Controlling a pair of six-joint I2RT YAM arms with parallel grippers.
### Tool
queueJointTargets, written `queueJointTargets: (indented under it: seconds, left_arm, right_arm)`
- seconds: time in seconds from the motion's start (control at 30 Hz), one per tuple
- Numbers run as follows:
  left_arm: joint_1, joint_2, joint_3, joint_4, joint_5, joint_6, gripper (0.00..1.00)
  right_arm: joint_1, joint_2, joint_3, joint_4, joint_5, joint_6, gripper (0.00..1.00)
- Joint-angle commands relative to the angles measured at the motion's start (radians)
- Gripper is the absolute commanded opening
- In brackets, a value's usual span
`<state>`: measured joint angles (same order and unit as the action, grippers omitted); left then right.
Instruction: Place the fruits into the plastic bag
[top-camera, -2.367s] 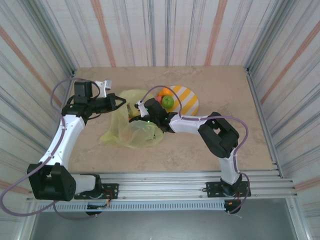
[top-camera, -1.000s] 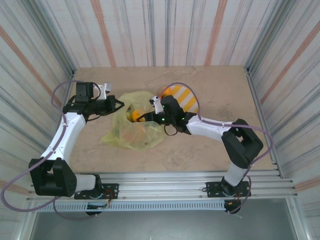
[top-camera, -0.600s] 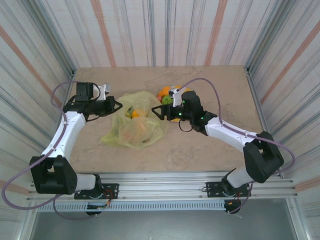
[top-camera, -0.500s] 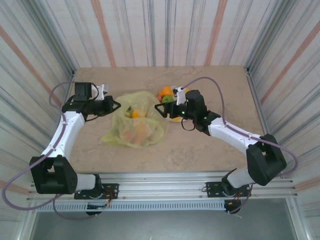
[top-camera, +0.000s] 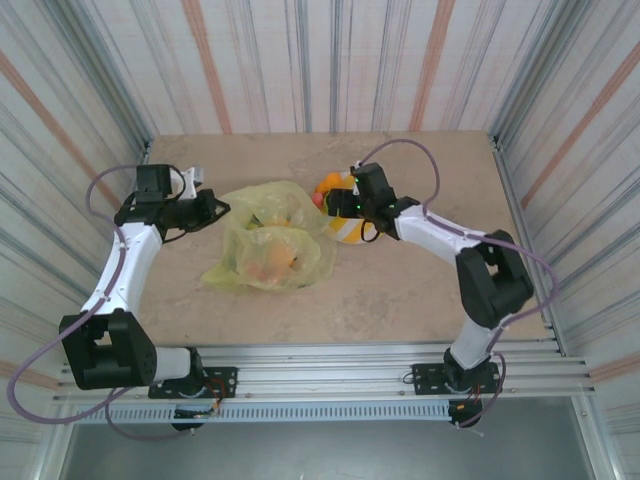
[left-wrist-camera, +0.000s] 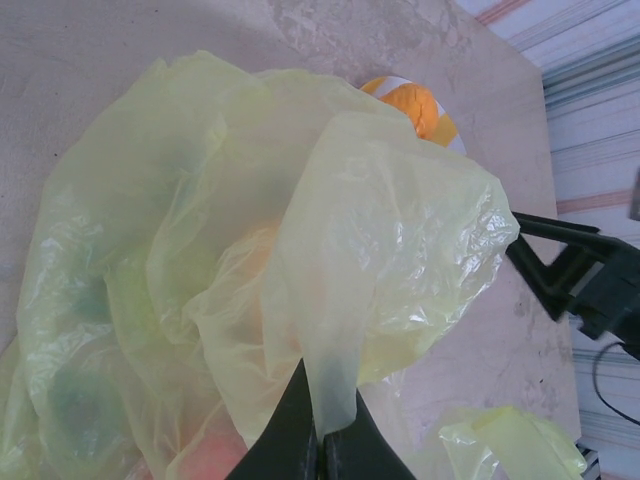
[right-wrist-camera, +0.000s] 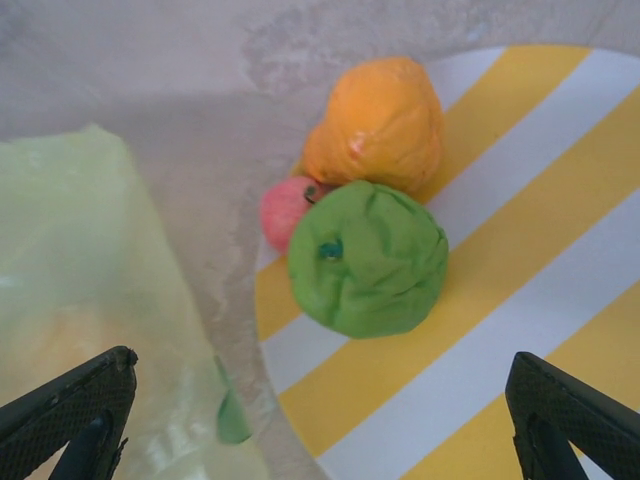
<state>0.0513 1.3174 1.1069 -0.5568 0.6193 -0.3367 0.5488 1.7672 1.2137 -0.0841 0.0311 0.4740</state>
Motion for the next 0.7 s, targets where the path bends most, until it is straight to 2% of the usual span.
queueJointTargets:
  seconds: [0.0, 0.4, 0.57, 0.67]
  left_arm:
    - [0.006, -0.005, 0.022, -0.013, 0.020, 0.018, 0.00]
    - [0.006, -0.003, 0.024, -0.010, 0.039, 0.011, 0.00]
    - [0.006, -0.002, 0.023, -0.008, 0.045, 0.008, 0.00]
    - [0.006, -0.001, 0.022, -0.009, 0.045, 0.009, 0.00]
  right_arm:
    - [0.002, 0.085, 0.096, -0.113, 0.045, -0.037, 0.98]
    - [-0.001, 0.317, 0.334, -0.251, 0.095, -0.069, 0.96]
    - [-0.006, 0.378, 0.402, -0.288, 0.086, -0.080, 0.93]
    - [-0.023, 0.376, 0.398, -0.296, 0.080, -0.085, 0.87]
